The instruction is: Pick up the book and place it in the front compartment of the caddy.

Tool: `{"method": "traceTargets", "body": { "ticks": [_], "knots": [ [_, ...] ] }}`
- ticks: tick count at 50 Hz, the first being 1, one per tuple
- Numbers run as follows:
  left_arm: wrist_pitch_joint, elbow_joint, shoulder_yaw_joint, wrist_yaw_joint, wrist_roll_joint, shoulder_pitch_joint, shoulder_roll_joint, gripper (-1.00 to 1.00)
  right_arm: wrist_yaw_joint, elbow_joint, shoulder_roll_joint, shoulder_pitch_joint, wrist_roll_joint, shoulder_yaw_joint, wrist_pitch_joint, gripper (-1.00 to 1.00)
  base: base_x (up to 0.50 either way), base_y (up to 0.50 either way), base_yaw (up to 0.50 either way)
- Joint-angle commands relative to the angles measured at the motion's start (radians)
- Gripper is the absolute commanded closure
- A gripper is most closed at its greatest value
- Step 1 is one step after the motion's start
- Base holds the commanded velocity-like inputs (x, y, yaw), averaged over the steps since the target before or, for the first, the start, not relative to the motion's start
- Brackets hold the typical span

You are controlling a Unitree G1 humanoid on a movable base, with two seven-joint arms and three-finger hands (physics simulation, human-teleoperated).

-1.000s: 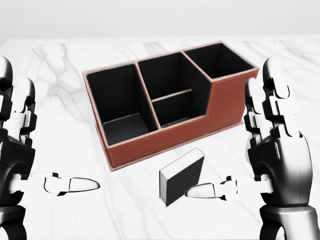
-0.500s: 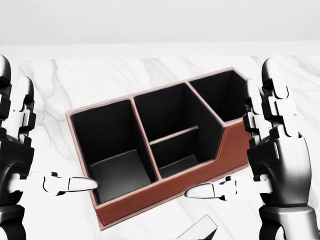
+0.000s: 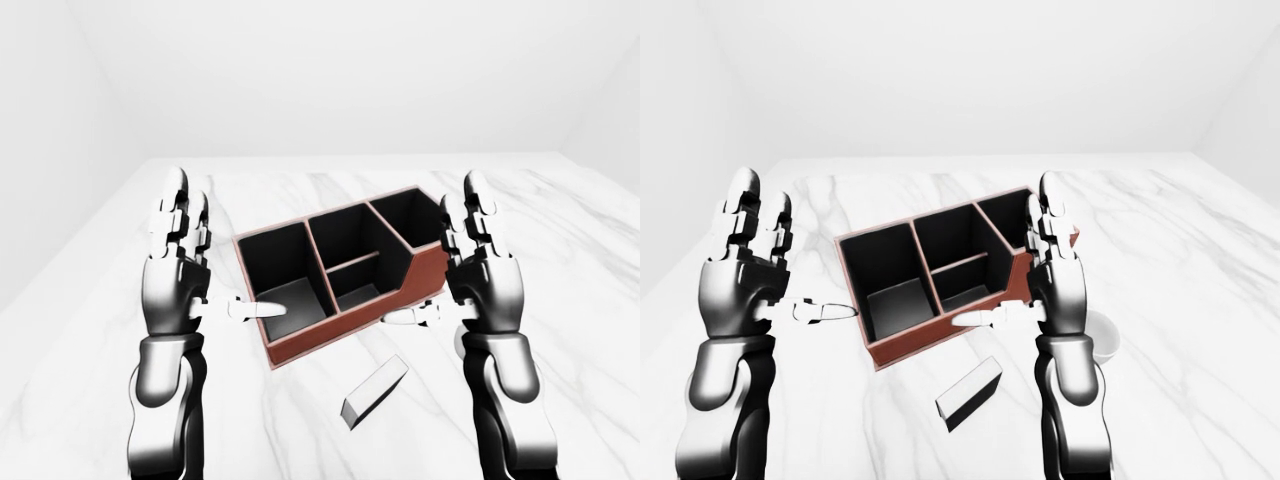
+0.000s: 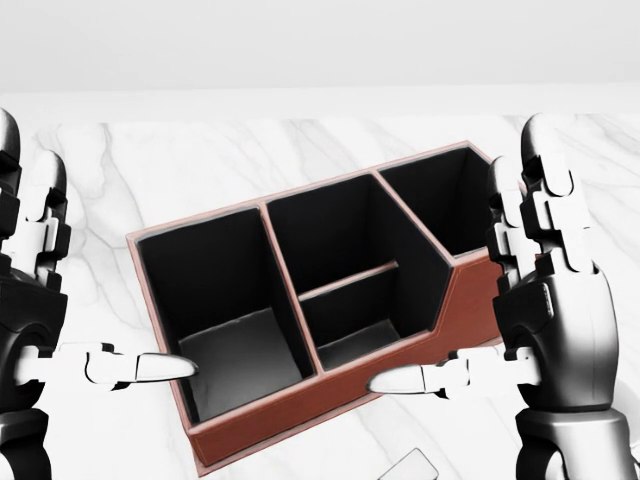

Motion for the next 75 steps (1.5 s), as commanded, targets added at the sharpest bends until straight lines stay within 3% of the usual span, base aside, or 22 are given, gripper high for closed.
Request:
{"method": "traceTargets", "body": {
  "ticks": [1,32,75],
  "knots": [
    [0.000,0.005,0.003,0.000,-0.002,-0.003,0.001,-1.00,-0.001,-0.005,-0.001,-0.004,-0.007,-0.002,0.000,-1.00,0.00,0.00,0.00],
    [0.000,0.004,0.021,0.003,-0.018,-0.017,0.010,-1.00,0.042,0.005,-0.023,-0.053,-0.107,-0.010,0.000,-1.00,0.00,0.00,0.00],
    [0.000,0.027,0.025,0.005,-0.019,-0.022,0.014,-1.00,0.285,-0.057,-0.057,-0.113,-0.432,0.026,0.000,-1.00,0.00,0.00,0.00]
  ]
}}
